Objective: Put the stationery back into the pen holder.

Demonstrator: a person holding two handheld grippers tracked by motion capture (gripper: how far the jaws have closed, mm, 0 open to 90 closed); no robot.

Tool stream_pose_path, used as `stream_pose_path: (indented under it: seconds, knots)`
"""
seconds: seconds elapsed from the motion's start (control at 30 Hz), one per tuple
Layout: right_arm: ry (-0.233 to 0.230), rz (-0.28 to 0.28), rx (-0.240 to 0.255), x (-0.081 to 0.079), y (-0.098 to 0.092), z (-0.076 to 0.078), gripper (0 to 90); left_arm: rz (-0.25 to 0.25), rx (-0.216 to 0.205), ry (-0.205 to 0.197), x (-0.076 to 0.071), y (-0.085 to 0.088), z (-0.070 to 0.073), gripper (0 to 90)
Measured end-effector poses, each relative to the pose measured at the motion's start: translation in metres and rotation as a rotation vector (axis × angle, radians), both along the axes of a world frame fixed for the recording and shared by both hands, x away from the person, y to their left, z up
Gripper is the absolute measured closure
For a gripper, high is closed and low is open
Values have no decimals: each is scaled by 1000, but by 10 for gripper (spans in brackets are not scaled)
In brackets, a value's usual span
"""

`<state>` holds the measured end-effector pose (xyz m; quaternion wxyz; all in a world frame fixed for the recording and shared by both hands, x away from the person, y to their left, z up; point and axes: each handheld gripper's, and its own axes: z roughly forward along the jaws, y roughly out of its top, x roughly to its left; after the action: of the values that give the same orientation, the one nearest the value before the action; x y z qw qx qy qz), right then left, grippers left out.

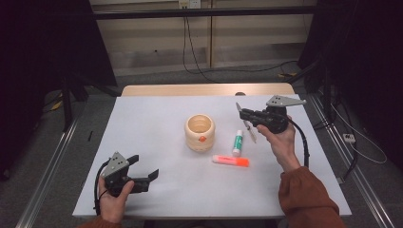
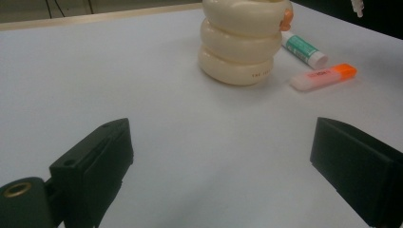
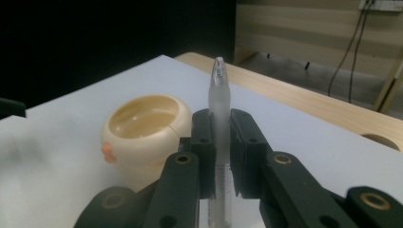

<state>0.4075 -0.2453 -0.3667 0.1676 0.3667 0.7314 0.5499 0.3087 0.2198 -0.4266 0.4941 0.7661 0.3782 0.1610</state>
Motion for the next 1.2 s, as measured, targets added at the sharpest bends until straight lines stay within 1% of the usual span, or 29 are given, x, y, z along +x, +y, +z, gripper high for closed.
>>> stream_pose_path:
  seconds: [0.13,0.23,0.53,0.63,0.9,1.2]
  knots:
    - [-35,17,0,1,8,4,810,0,1,0,0,0,0,67]
    - [-48,25,10,3,15,5,811,1,1,0,0,0,0,67]
    - [-91,57,65,11,41,13,810,-2,0,1,1,-1,-1,67]
    - [-102,68,83,16,51,16,810,-2,-2,1,1,-1,-1,67]
    - [-109,70,109,29,74,18,810,-1,-3,1,1,-1,-1,67]
    - [-146,92,114,39,100,30,810,-2,-4,2,1,-1,-1,67]
